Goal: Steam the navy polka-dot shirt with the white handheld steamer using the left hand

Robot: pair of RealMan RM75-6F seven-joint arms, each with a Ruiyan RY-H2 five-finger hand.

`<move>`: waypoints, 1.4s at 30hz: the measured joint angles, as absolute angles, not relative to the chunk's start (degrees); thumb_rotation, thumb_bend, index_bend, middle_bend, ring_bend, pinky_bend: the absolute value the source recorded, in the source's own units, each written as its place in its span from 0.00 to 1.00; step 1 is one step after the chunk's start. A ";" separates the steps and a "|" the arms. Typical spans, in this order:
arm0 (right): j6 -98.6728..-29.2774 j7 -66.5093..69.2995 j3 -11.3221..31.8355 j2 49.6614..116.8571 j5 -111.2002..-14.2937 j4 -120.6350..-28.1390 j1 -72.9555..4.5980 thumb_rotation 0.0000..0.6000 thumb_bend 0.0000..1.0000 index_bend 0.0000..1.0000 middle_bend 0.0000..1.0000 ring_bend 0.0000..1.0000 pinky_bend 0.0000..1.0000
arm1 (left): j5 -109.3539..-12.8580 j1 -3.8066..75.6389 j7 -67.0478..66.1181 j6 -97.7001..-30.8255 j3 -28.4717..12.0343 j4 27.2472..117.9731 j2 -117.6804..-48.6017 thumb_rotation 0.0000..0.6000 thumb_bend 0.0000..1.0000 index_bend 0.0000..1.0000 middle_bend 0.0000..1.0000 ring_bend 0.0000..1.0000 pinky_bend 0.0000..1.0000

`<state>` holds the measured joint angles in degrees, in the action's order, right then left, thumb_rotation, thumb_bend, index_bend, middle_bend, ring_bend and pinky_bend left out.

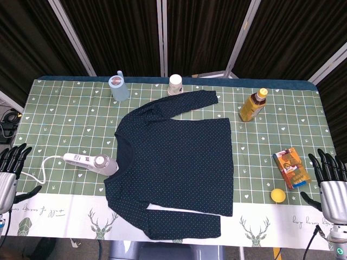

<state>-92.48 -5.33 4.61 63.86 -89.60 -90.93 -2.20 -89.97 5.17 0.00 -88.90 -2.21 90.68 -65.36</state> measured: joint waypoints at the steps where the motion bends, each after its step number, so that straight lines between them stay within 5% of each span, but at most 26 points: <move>1: -92.48 -5.15 4.61 63.77 -89.60 -90.93 -2.18 1.00 0.00 0.00 0.00 0.00 0.00 | -89.94 5.18 -0.02 -88.84 -2.17 90.66 -65.38 1.00 0.00 0.00 0.00 0.00 0.00; 12: -91.26 -4.31 4.14 63.49 -90.13 -90.92 -2.52 1.00 0.00 0.00 0.00 0.00 0.00 | -89.30 6.36 0.74 -86.31 -2.31 89.89 -65.76 1.00 0.00 0.00 0.00 0.00 0.02; 21: -88.54 -4.27 4.43 63.52 -88.22 -90.39 -3.42 1.00 0.00 0.00 0.00 0.00 0.00 | -86.93 14.94 0.22 -74.63 -5.29 85.66 -69.47 1.00 0.00 0.00 0.00 0.00 0.07; 29: -86.96 -5.08 4.66 64.13 -86.31 -89.47 -3.78 1.00 0.00 0.00 0.00 0.00 0.00 | -84.00 20.62 -1.46 -66.05 -5.91 79.61 -74.87 1.00 0.11 0.00 0.00 0.00 0.07; 42: -87.12 -3.42 4.57 63.75 -86.41 -89.15 -3.57 1.00 0.00 0.00 0.00 0.00 0.00 | -82.33 25.00 -1.48 -62.12 -6.28 72.79 -81.12 1.00 0.19 0.00 0.00 0.00 0.09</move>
<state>-87.12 -3.42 4.57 63.75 -86.41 -89.15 -3.57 -82.33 25.00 -1.48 -62.12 -6.28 72.79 -81.12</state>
